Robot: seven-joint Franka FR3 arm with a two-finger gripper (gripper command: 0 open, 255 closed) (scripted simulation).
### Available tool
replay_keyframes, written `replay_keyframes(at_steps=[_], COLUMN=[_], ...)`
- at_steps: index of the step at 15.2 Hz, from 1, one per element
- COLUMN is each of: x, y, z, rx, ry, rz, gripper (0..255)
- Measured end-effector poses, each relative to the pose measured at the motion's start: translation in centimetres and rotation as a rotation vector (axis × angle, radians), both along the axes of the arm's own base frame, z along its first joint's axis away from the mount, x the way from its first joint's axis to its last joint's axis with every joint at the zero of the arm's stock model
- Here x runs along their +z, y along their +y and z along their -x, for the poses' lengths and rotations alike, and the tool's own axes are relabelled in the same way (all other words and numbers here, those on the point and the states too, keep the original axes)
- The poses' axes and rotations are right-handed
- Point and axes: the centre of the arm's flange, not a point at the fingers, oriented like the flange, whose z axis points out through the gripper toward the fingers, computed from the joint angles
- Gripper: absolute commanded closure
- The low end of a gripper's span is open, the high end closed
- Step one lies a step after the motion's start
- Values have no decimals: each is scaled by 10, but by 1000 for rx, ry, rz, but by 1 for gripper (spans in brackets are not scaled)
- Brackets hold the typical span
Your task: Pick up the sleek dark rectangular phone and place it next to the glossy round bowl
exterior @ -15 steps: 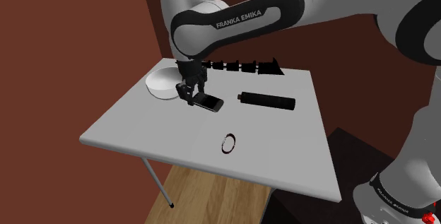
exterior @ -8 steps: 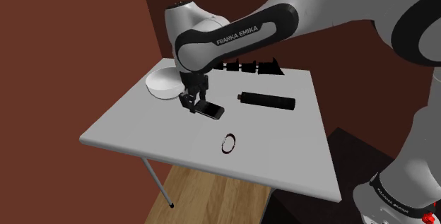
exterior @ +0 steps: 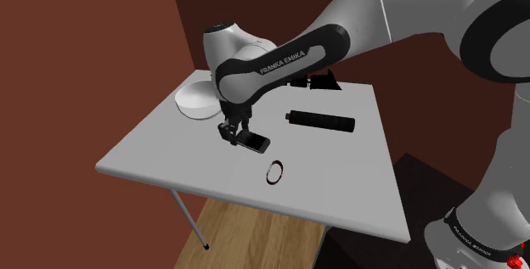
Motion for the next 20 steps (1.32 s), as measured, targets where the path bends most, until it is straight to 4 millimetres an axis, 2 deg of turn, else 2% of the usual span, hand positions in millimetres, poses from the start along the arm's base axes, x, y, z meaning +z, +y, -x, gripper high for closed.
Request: replay_keyframes(at_steps=[4, 9, 10, 16, 18, 20], x=[-19, -22, -22, -22, -7, 17], y=[-1, 1, 1, 1, 1, 3], z=[-1, 0, 0, 0, -1, -2], rx=[0, 0, 0, 0, 0, 0], ry=[0, 0, 0, 0, -1, -2], rz=[0, 0, 0, 0, -1, -1], gripper=[255, 255, 0, 0, 0, 0])
